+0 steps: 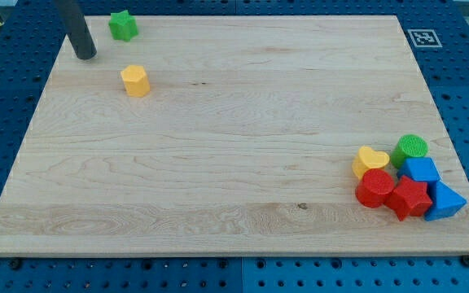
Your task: Move green star to the top center
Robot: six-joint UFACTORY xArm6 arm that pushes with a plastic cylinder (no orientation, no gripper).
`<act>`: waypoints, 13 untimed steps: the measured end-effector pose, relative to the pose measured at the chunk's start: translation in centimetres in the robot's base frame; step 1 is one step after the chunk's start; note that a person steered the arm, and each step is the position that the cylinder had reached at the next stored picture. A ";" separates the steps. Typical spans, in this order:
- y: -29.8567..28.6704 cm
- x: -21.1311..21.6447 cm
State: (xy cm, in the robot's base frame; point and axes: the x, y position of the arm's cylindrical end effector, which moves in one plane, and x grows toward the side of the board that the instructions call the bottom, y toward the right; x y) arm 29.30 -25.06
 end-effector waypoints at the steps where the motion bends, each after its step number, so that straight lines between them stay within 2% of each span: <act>1: 0.0 -3.2; 2: -0.1 -5.7; 7: 10.6 -8.2; 10: 14.3 -10.1; 13: 20.3 -10.0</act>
State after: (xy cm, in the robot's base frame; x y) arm 19.28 -4.72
